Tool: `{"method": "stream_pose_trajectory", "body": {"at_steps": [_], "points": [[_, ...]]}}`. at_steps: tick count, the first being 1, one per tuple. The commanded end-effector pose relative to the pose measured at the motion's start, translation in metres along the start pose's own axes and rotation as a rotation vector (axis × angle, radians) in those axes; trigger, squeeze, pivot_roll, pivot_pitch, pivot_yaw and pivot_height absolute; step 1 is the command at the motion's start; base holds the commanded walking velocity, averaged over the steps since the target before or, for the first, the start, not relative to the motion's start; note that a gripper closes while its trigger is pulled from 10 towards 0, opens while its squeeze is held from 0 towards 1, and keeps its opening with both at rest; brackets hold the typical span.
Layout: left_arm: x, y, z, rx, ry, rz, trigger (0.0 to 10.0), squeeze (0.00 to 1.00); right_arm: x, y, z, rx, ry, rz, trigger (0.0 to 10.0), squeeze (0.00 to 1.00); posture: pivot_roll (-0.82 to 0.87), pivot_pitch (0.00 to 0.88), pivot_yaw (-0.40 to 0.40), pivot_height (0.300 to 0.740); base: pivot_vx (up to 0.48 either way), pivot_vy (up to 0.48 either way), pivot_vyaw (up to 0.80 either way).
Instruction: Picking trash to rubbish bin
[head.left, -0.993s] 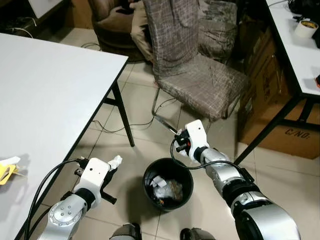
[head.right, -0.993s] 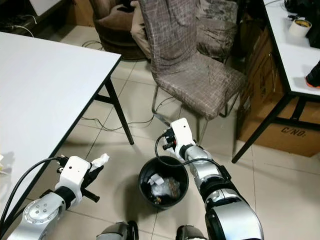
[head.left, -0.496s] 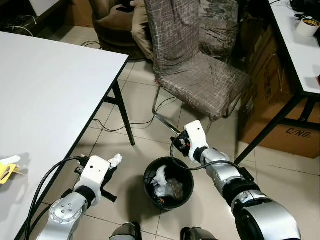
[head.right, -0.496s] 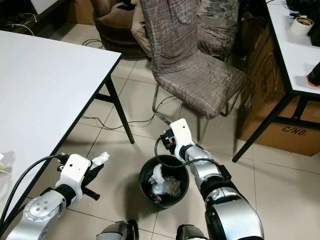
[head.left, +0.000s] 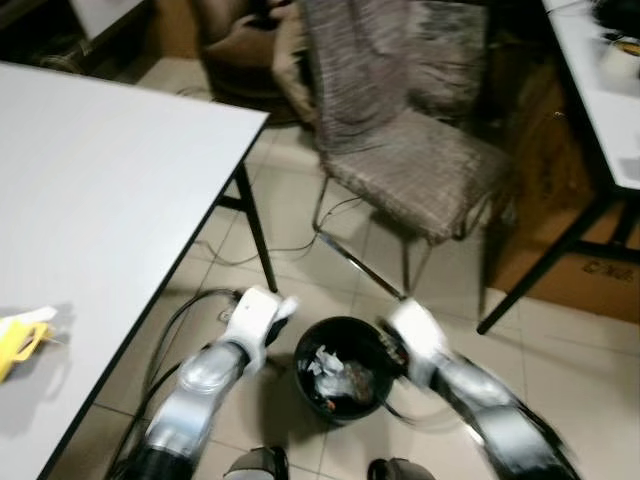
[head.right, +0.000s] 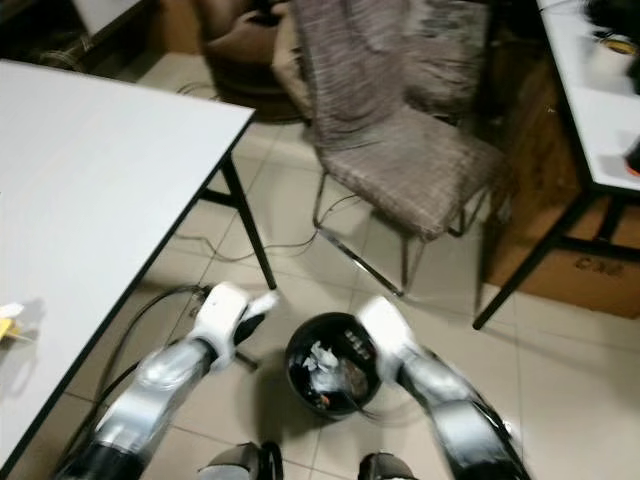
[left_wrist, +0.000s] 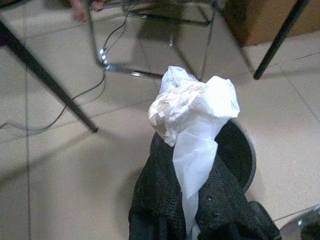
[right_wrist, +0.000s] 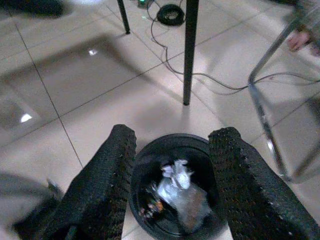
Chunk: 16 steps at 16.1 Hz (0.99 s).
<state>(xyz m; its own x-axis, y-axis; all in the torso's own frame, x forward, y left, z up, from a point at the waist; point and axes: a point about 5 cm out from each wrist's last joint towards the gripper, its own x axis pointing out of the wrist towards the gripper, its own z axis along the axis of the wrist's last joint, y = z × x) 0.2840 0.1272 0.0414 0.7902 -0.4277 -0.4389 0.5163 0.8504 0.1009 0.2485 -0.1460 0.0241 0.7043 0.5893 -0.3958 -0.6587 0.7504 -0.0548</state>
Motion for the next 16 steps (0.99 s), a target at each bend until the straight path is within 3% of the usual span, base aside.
{"method": "stream_pose_trajectory", "body": {"at_steps": [1,4,5,9,10,11,16], "points": [[0.006,-0.004,-0.002,0.003,0.012,-0.019,10.0,0.0,-0.006,0.004,0.015,-0.009,-0.059,0.011,10.0,0.0,-0.16,0.085,0.073,0.74,0.0,0.0,0.0],[0.026,-0.01,0.012,0.027,-0.007,-0.075,10.0,0.0,-0.044,0.024,0.027,0.022,-0.096,0.021,10.0,0.0,-0.17,0.093,0.072,0.74,0.0,0.0,0.0],[0.031,-0.01,0.017,-0.012,-0.024,-0.076,10.0,0.0,-0.052,0.03,0.032,0.042,-0.1,0.023,10.0,0.0,-0.17,0.096,0.07,0.74,0.0,0.0,0.0],[0.042,-0.018,0.035,-0.069,-0.08,-0.13,10.0,0.04,-0.059,0.042,0.037,0.061,-0.081,0.051,10.0,0.0,-0.16,0.098,0.063,0.74,0.0,0.0,0.0],[0.044,-0.019,0.039,-0.085,-0.099,-0.141,10.0,0.67,-0.062,0.043,0.036,0.059,-0.06,0.055,10.0,0.0,-0.16,0.098,0.063,0.74,0.0,0.0,0.0],[0.045,-0.02,0.041,-0.09,-0.107,-0.151,10.0,1.0,-0.064,0.043,0.035,0.066,-0.052,0.055,10.0,0.0,-0.16,0.098,0.063,0.74,0.0,0.0,0.0],[0.048,-0.018,0.048,-0.081,-0.137,-0.184,10.0,1.0,-0.063,0.036,0.036,0.034,0.005,0.014,10.0,0.0,-0.15,0.09,0.061,0.74,0.0,0.0,0.0]]}}
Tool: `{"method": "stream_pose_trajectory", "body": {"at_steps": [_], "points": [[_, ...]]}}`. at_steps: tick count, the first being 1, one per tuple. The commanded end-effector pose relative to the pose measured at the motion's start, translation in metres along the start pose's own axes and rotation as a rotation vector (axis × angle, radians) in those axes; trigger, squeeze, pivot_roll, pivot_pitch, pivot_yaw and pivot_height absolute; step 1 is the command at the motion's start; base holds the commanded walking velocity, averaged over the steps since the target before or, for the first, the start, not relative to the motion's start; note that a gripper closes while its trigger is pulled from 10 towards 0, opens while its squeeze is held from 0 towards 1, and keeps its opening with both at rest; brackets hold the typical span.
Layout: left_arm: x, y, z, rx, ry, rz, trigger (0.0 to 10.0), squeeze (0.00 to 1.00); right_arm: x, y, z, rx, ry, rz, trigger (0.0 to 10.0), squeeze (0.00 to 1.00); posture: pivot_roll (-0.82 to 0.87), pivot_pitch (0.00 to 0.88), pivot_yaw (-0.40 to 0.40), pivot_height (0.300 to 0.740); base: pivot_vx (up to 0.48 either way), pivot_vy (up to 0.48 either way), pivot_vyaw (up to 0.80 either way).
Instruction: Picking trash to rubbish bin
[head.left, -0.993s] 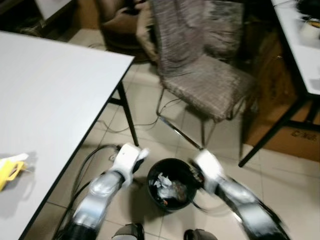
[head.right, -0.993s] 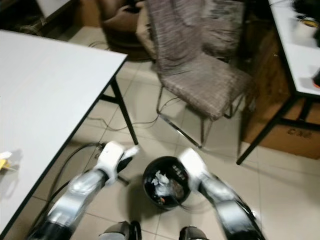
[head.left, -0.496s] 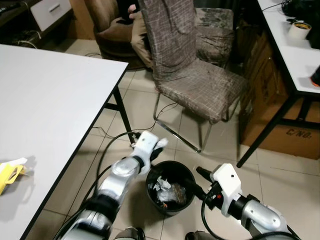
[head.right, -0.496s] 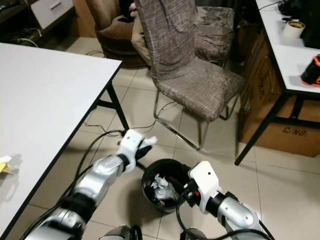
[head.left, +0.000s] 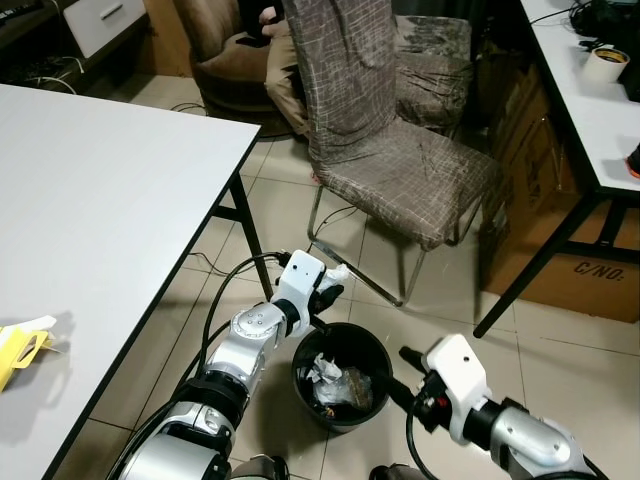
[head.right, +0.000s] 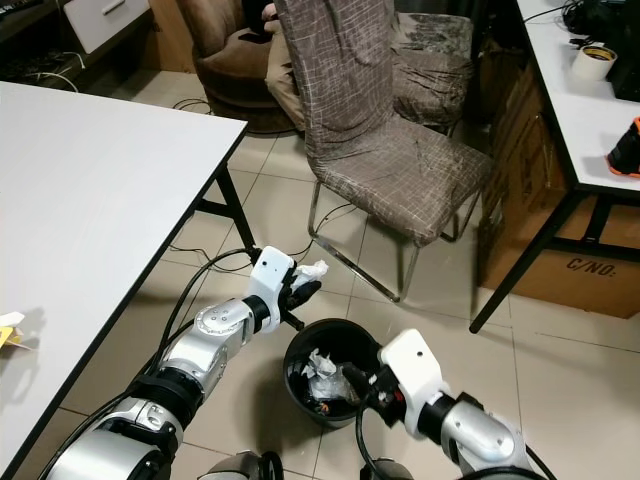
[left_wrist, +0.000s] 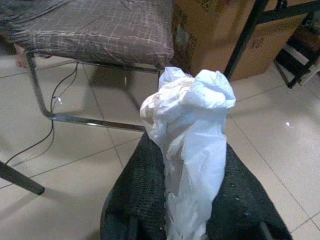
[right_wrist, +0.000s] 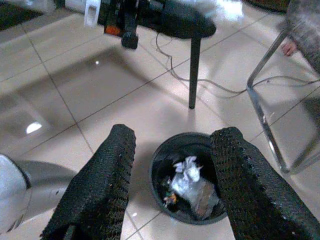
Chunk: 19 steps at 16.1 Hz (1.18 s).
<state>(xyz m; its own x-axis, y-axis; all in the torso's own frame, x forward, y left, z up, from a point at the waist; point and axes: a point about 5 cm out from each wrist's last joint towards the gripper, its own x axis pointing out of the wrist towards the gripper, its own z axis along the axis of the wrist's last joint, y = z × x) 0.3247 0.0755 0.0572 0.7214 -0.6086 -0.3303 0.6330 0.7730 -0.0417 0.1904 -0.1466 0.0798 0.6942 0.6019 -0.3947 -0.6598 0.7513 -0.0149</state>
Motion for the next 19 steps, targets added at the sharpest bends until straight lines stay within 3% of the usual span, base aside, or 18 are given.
{"method": "stream_pose_trajectory", "body": {"at_steps": [1,19], "points": [[-0.0001,0.0033,0.0056,-0.003,-0.017,-0.012,10.0,1.0,0.0006,0.001,0.0012,-0.003,0.004,-0.006,10.0,0.0,-0.15,0.091,0.062,0.74,0.0,0.0,0.0],[0.0048,-0.0035,0.0095,-0.018,-0.043,-0.071,10.0,1.0,0.0028,-0.0049,0.0017,0.005,0.008,-0.048,10.0,0.0,-0.15,0.091,0.074,0.74,0.0,0.0,0.0]]}}
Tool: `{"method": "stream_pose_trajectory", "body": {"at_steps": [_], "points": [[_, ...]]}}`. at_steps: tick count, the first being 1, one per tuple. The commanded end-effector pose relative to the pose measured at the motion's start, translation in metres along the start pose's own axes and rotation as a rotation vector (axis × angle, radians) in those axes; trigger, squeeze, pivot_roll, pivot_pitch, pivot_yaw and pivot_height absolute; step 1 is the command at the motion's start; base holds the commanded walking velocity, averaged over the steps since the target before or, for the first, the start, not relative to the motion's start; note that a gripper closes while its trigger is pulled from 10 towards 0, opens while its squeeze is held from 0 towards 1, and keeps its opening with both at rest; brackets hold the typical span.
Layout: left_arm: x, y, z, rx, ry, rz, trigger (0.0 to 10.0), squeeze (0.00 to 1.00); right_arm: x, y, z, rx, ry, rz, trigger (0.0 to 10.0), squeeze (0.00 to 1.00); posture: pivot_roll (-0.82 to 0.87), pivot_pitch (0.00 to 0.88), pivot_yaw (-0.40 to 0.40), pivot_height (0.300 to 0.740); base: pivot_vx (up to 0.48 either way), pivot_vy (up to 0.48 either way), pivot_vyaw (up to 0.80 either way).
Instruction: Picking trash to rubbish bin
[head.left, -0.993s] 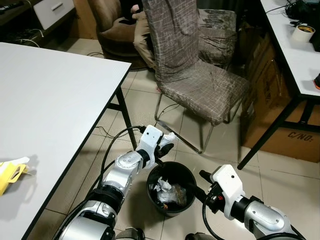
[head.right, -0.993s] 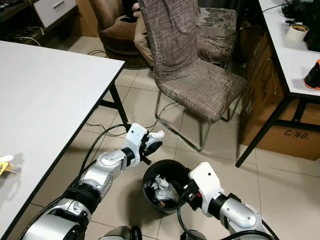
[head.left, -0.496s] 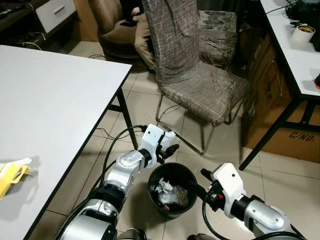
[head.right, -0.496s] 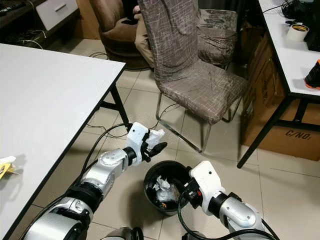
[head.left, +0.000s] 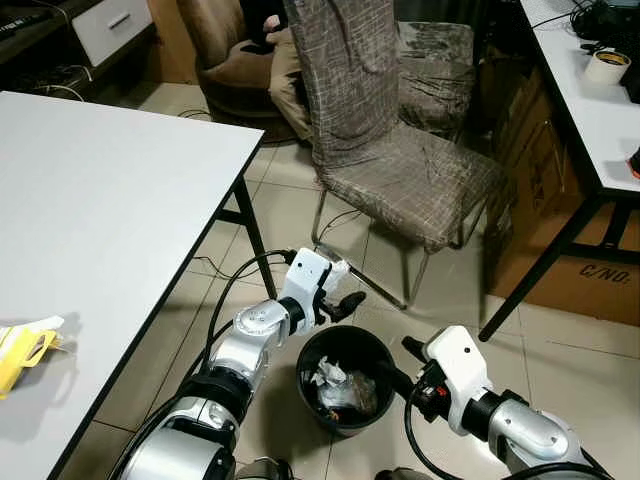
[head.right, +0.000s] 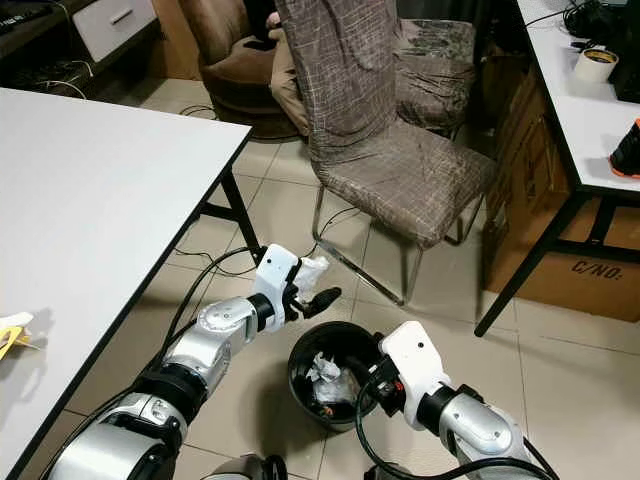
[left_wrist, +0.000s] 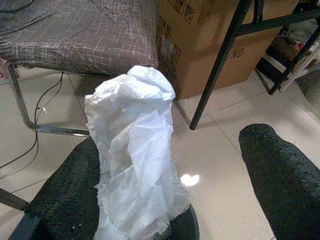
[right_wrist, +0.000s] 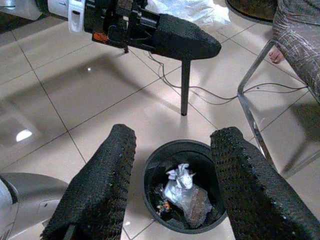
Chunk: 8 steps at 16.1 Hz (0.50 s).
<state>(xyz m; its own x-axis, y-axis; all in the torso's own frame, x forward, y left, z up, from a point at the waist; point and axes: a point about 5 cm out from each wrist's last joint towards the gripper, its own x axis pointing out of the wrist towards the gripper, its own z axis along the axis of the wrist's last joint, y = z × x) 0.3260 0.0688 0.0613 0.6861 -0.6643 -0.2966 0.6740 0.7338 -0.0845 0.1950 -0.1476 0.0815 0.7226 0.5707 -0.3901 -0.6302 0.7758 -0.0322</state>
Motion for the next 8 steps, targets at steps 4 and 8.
{"method": "stream_pose_trajectory", "body": {"at_steps": [4,8], "points": [[0.0024,0.0002,0.006,-0.001,-0.021,-0.008,10.0,1.0,0.0011,-0.0019,-0.001,0.005,0.013,-0.004,10.0,0.0,-0.16,0.089,0.072,0.74,0.0,0.0,0.0],[0.0026,-0.0003,0.0062,-0.001,-0.021,-0.015,10.0,1.0,0.0016,-0.0028,-0.0005,0.002,0.014,-0.003,10.0,0.0,-0.16,0.089,0.071,0.74,0.0,0.0,0.0]]}}
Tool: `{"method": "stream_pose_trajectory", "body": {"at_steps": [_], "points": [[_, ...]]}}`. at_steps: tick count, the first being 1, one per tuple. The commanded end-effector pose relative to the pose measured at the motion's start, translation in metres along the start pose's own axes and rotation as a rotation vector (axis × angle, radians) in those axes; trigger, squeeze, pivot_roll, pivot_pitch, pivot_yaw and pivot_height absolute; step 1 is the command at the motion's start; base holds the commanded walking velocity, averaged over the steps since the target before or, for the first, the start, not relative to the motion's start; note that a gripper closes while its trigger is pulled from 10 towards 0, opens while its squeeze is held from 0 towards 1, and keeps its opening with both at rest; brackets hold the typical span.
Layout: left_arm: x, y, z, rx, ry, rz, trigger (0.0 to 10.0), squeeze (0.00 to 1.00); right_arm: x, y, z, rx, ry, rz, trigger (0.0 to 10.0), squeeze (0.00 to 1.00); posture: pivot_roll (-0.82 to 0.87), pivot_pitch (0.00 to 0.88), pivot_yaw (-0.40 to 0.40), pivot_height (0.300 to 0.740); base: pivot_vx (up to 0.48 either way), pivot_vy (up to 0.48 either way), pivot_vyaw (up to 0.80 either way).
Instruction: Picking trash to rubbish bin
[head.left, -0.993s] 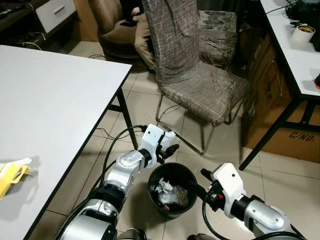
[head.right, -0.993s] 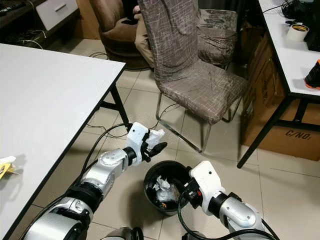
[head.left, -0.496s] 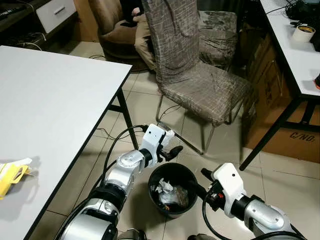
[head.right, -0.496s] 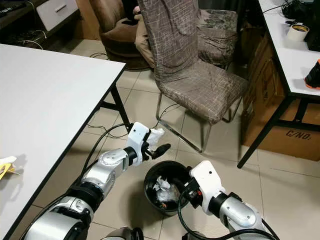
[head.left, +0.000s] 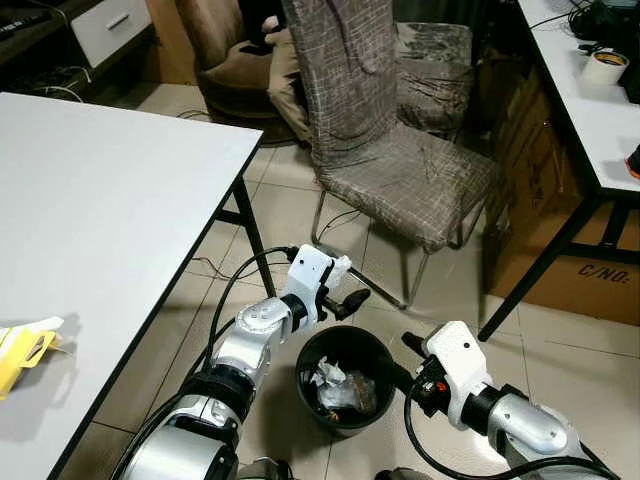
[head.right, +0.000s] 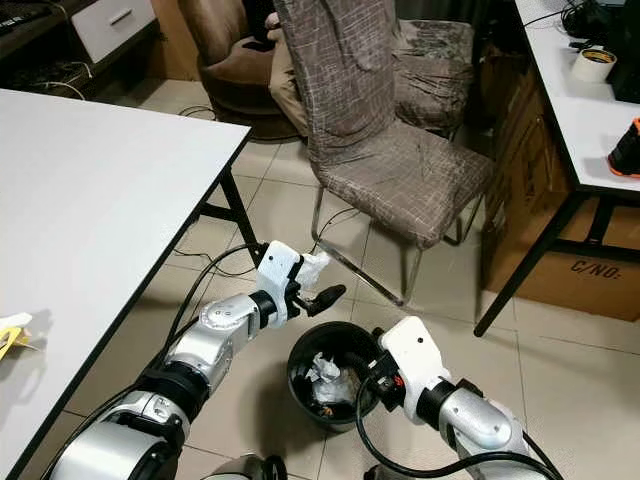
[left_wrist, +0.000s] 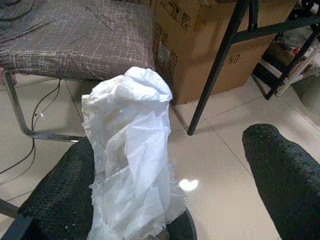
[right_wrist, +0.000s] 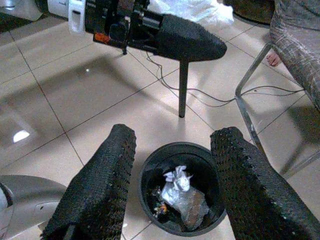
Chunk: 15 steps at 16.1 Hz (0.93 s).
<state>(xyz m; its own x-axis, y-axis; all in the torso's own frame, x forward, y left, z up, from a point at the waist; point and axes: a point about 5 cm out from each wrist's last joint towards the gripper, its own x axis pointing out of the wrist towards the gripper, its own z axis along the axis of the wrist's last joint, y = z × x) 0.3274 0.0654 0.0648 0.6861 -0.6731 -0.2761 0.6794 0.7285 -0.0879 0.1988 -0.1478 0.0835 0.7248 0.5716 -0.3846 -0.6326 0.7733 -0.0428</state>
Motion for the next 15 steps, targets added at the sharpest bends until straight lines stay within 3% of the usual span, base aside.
{"method": "stream_pose_trajectory", "body": {"at_steps": [1,5,6,7,8,9,15], "points": [[0.0004,0.0014,0.0019,0.0,0.0,-0.008,10.0,1.0,0.0,0.0,-0.0034,0.013,0.02,-0.001,10.0,0.0,-0.16,0.089,0.07,0.74,0.0,0.0,0.0],[-0.0002,0.0029,0.0016,0.031,0.004,0.014,10.0,1.0,0.0009,-0.0001,-0.0033,0.011,0.019,0.002,10.0,0.0,-0.15,0.086,0.07,0.74,0.0,0.0,0.0],[-0.0006,0.0046,0.0021,0.031,0.004,0.023,0.0,0.8,0.0018,-0.0003,-0.0028,0.008,0.019,0.003,10.0,0.0,-0.15,0.085,0.068,0.74,0.0,0.0,0.0],[-0.0007,0.0053,0.0024,0.029,0.003,0.025,1.4,0.6,0.0021,-0.0004,-0.0025,0.006,0.019,0.003,10.0,0.0,-0.15,0.085,0.066,0.74,0.0,0.0,0.0],[-0.0008,0.0057,0.0029,0.023,-0.002,0.024,0.0,0.16,0.0026,-0.0005,-0.0025,0.003,0.02,0.005,10.0,0.0,-0.15,0.085,0.066,0.74,0.0,0.0,0.0],[-0.001,0.006,0.003,0.016,-0.006,0.026,0.0,0.0,0.0028,-0.0005,-0.0026,0.002,0.02,0.005,10.0,0.0,-0.15,0.085,0.066,0.74,0.0,0.0,0.0],[-0.0023,0.0092,0.0042,0.003,-0.02,0.043,0.0,0.0,0.0053,-0.0023,-0.0017,-0.005,0.02,0.005,10.0,0.0,-0.15,0.088,0.064,0.74,0.0,0.0,0.0]]}}
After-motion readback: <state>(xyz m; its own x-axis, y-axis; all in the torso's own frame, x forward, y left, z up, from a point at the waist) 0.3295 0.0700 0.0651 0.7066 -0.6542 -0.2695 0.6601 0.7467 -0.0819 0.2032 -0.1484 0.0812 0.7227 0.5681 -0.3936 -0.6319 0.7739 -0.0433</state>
